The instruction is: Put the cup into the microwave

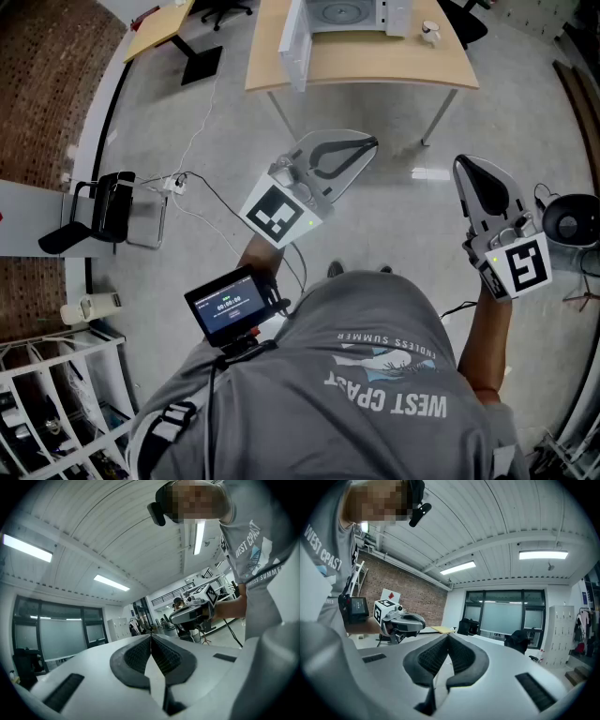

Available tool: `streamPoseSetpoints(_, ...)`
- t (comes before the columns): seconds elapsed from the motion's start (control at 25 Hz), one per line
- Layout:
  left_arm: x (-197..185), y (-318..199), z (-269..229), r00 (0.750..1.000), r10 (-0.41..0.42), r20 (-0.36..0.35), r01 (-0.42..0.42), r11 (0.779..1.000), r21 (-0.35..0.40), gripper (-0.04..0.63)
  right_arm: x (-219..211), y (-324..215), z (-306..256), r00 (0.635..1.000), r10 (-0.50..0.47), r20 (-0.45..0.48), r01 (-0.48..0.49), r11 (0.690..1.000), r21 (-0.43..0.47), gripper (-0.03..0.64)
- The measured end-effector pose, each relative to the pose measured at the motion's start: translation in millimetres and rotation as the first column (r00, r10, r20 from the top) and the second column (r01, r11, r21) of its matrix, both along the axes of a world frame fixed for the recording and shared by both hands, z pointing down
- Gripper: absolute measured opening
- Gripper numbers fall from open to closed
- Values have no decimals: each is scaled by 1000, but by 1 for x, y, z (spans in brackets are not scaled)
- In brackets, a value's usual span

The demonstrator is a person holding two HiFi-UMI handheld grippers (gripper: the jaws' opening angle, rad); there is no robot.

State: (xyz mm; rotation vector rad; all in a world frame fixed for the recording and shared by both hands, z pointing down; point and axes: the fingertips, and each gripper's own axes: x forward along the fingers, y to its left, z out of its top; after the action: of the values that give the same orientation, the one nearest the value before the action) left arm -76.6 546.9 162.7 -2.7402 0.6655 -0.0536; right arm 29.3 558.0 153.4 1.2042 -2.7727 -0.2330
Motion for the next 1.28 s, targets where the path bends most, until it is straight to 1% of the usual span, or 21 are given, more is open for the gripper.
streamPoseSetpoints(0.24,2,-4,3,1000,-6,7,6,1000,-8,21,2,-6,5,1000,-4,4,4,1000,-8,18)
streamPoseSetpoints(0.4,9,-7,4,1000,-7,9,7,1000,-17,21,5,-7,3,999,-28,40,29,1000,-3,18)
streamPoseSetpoints(0.64,19,-11,5,1000,-16,14,17,999,-29,21,18,-14,5,999,-25,37,25,1000,-10,18)
streamPoseSetpoints(0.84,37,-14,9,999,-30,20,31,999,-42,21,35,-20,9,996,-42,78,44,999,-20,20)
streamPoseSetpoints(1.04,60,-19,13,998,-51,27,52,997,-56,21,64,-26,18,998,-32,60,35,998,-54,20)
streamPoseSetpoints(1.28,99,-27,22,997,-67,22,68,996,-65,21,102,-37,26,998,-46,52,48,998,-48,20)
